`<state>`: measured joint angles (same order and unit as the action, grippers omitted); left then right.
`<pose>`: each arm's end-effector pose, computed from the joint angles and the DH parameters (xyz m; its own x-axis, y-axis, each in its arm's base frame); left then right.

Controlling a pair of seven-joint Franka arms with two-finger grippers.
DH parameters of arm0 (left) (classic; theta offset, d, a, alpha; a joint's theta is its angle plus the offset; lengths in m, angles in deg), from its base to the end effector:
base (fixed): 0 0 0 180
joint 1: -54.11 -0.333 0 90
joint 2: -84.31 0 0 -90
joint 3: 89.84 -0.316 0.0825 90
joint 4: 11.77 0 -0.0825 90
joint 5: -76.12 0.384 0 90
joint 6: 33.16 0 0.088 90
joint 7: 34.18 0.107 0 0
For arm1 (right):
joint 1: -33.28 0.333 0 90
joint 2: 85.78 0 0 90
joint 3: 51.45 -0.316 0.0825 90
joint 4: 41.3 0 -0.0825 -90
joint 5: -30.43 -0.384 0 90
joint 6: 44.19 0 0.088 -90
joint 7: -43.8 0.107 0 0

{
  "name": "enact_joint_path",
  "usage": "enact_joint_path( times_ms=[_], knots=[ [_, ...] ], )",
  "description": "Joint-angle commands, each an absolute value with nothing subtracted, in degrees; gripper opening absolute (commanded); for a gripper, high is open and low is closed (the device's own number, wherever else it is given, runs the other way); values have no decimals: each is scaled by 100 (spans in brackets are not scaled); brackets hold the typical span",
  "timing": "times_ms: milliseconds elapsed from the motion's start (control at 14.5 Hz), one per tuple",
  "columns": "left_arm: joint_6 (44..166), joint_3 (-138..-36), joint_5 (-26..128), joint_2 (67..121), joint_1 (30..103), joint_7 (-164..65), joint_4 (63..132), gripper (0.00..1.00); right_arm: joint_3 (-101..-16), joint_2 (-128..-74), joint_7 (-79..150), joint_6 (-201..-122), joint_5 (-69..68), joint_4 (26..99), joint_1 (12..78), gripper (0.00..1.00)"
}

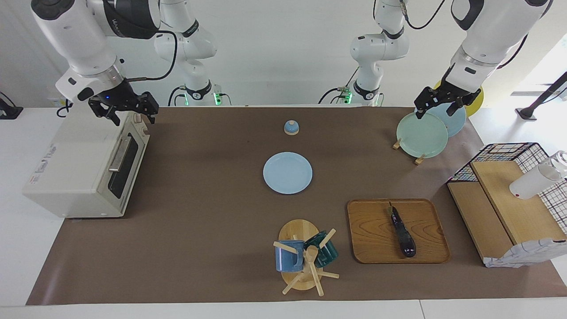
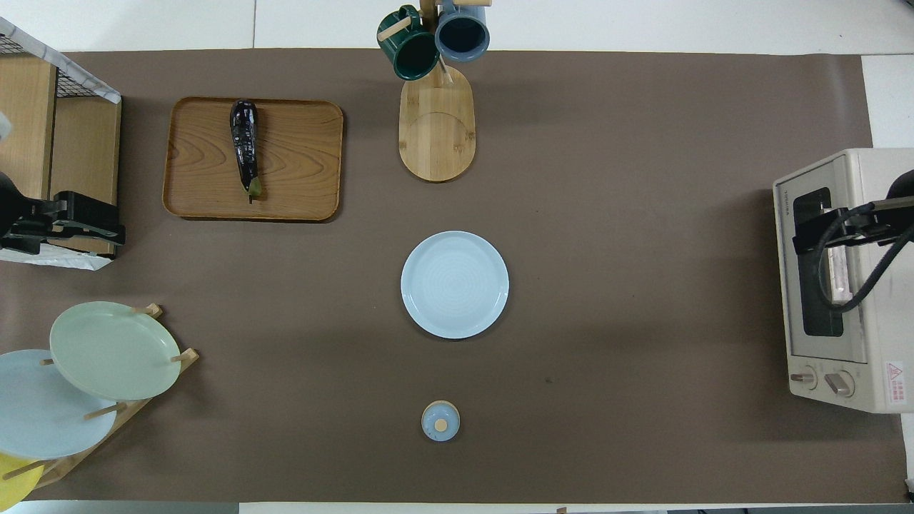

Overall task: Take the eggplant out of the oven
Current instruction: 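Release the eggplant on the tray and retract the left gripper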

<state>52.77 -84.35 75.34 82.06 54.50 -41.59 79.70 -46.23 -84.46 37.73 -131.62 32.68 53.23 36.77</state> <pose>0.5316 -0.0574 0.6277 0.9980 0.0262 -0.0584 0.0264 -0.9996 0.0023 0.5396 -0.0212 0.5964 0.9918 0.0742 -0.1041 0.0774 -0.9967 0.0262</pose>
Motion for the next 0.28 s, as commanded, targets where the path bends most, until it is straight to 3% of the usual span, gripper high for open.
enact_joint_path(
  times_ms=[0, 207],
  knots=[
    [5385, -8439, 7472, 8185, 5438, -4165, 8069, 100, -4609, -8411, 3827, -13155, 3157, 5318, 3644, 100],
    [5411, -8439, 7472, 8194, 5464, -4148, 8087, 100, -4618, -8411, 3827, -13155, 3192, 5318, 3653, 100]
  ],
)
